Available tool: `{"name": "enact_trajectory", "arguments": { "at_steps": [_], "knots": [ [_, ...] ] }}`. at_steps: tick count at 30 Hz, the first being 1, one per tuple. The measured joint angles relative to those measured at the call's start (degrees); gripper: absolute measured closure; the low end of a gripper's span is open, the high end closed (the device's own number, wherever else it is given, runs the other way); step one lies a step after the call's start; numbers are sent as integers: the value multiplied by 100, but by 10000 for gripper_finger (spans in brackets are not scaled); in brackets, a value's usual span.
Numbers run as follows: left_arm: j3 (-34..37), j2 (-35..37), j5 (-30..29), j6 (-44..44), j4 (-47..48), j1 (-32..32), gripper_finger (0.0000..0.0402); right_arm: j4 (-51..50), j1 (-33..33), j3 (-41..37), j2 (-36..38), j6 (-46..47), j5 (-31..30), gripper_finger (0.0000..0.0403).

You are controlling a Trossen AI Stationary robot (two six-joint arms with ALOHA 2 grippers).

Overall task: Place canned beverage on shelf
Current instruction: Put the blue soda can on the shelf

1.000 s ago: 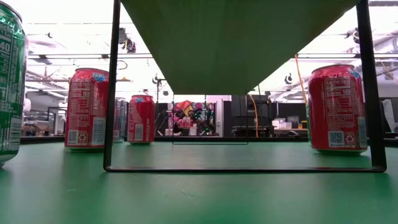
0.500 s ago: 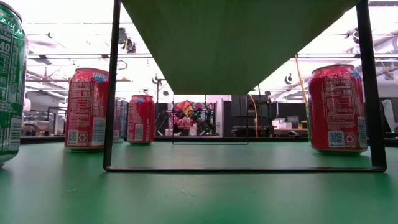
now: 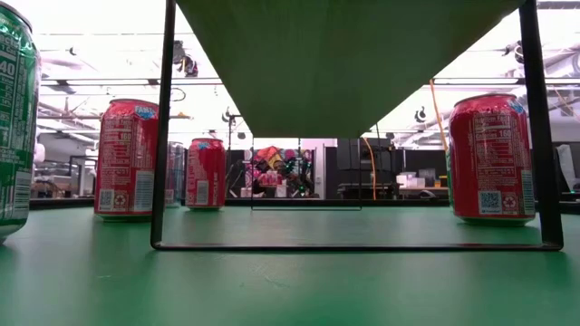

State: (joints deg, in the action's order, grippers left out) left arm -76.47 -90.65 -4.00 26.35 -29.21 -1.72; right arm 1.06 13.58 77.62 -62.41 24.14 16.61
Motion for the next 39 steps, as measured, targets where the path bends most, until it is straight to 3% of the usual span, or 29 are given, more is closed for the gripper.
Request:
{"name": "enact_trajectory", "arguments": {
  "at_steps": [9, 19, 39],
  "knots": [
    [-105, -2, -469, 28, 206, 35, 60, -699, 181, 0, 458, -214, -187, 169],
    [-381, -4, -601, 26, 887, 37, 60, -1785, 247, 0, 861, -149, -1176, 168],
    [-507, -11, -531, 28, 1668, 63, 59, -2151, 245, 0, 834, -111, -1196, 168]
  ]
}}
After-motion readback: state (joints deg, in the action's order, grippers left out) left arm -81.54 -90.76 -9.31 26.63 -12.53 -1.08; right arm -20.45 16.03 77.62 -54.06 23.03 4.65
